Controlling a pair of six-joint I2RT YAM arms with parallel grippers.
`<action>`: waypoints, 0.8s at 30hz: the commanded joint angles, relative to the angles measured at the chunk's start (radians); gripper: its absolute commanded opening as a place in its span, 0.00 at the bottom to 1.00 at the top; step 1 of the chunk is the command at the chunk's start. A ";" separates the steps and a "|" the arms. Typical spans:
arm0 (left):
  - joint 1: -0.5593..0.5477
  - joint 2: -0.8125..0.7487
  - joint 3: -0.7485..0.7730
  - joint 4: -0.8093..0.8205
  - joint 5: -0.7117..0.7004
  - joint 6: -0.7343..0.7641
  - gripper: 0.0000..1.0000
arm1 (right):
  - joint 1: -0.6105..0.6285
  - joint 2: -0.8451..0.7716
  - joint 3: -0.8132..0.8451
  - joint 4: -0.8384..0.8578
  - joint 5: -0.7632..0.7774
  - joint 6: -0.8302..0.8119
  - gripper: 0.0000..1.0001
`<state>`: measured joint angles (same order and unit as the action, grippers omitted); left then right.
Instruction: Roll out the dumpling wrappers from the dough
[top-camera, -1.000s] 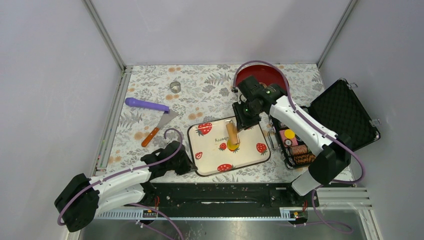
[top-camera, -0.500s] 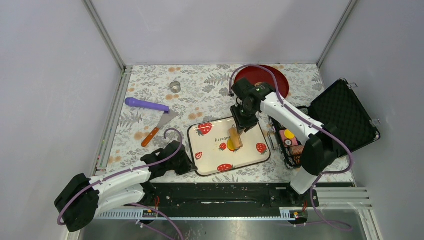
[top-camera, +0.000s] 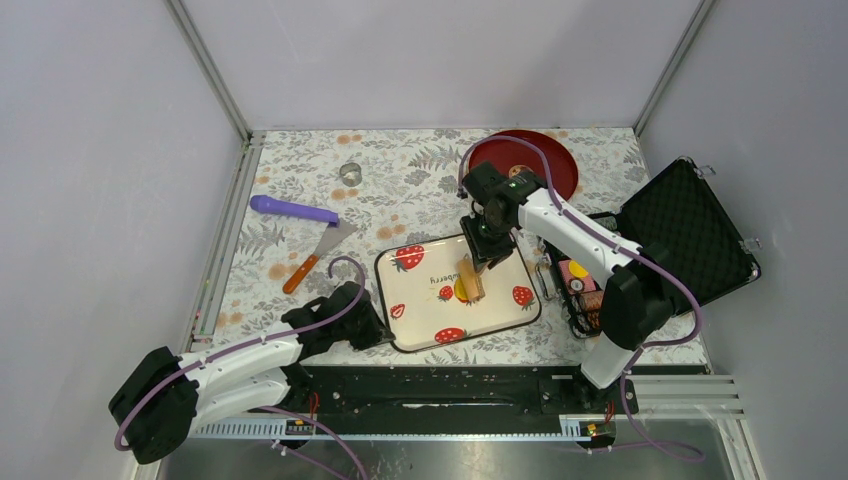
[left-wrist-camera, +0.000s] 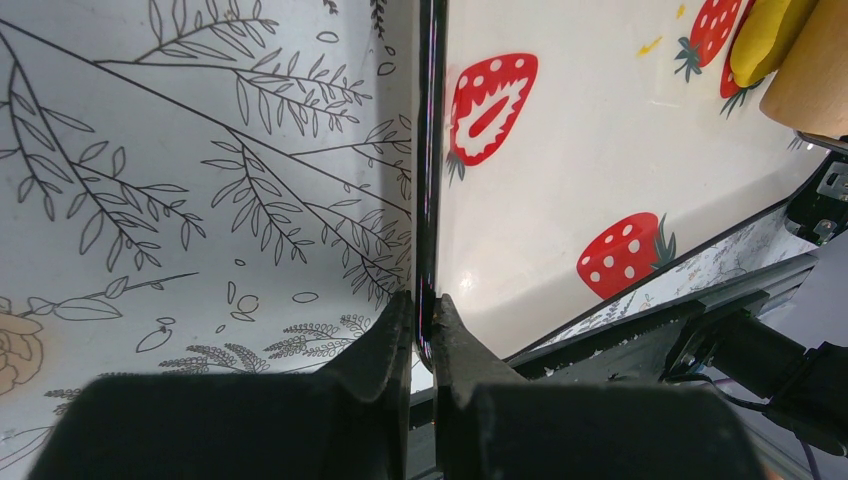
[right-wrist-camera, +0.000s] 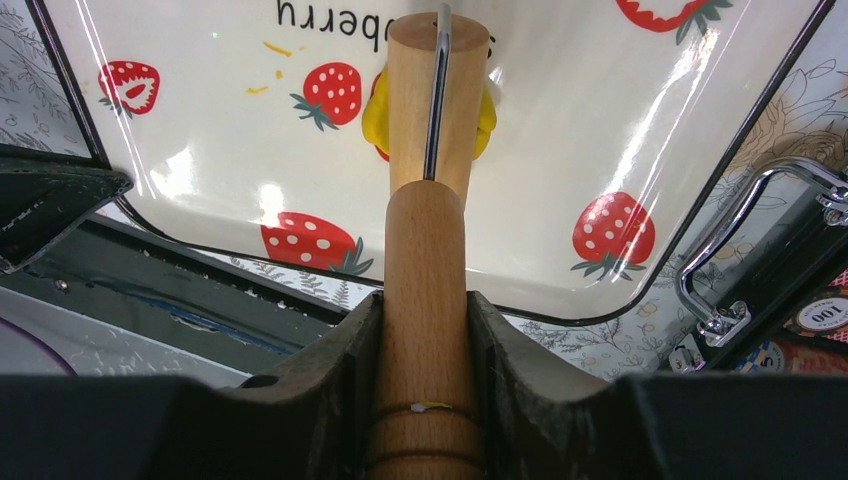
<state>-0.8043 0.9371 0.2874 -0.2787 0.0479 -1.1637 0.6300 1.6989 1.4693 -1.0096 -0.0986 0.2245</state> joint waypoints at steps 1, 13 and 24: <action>-0.004 0.007 -0.019 -0.043 -0.060 -0.004 0.00 | -0.006 0.012 -0.026 -0.007 0.088 -0.006 0.00; -0.004 -0.001 -0.023 -0.044 -0.062 -0.005 0.00 | -0.025 0.017 -0.064 -0.038 0.205 0.000 0.00; -0.003 -0.007 -0.024 -0.045 -0.063 -0.009 0.00 | -0.064 0.021 -0.122 -0.033 0.229 -0.002 0.00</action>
<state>-0.8043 0.9337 0.2871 -0.2790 0.0471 -1.1641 0.6140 1.6737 1.4178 -0.9756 -0.0864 0.2478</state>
